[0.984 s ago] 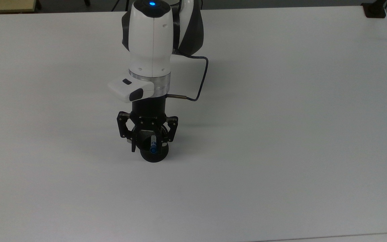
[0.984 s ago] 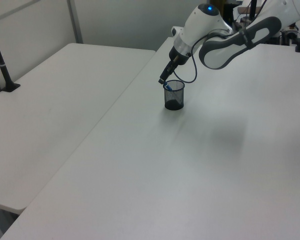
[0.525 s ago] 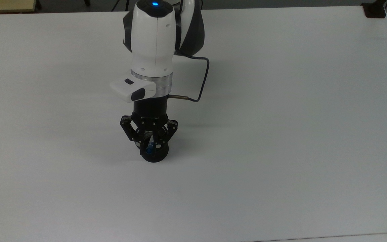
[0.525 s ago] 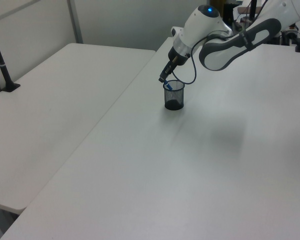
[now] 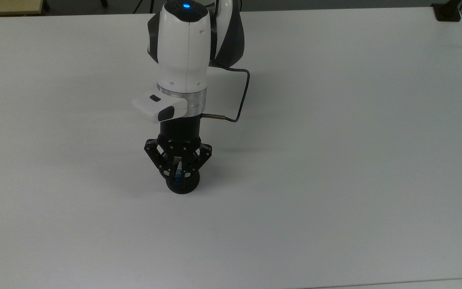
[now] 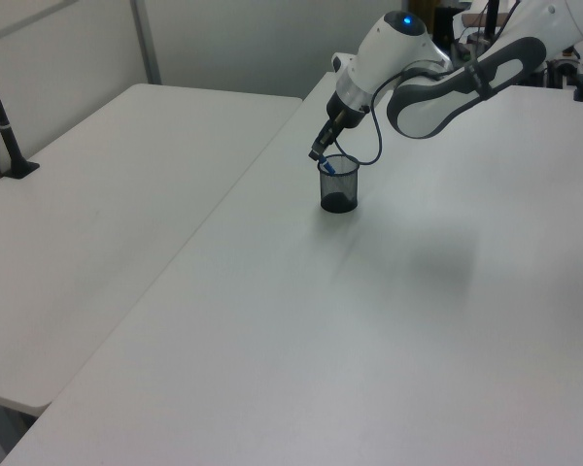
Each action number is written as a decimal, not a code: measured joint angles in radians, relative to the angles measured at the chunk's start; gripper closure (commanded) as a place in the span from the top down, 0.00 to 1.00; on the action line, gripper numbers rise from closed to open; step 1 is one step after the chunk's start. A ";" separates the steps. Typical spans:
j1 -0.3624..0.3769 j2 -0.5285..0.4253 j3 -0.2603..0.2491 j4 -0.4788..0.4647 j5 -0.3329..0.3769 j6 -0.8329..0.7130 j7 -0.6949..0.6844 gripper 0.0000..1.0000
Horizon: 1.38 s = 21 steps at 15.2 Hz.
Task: Remove the marker
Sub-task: 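Close the gripper on the blue-capped marker inside the cup, then lift the marker straight up out of the mesh cup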
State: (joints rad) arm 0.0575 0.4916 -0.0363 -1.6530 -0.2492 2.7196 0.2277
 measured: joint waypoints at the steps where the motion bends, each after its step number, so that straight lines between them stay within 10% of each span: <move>1: 0.000 0.000 0.000 0.000 0.000 0.000 0.000 0.16; 21: 0.073 -0.200 0.017 0.021 0.000 -0.306 0.050 0.17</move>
State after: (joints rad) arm 0.1307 0.2913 -0.0197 -1.6322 -0.2492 2.4141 0.2778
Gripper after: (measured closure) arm 0.802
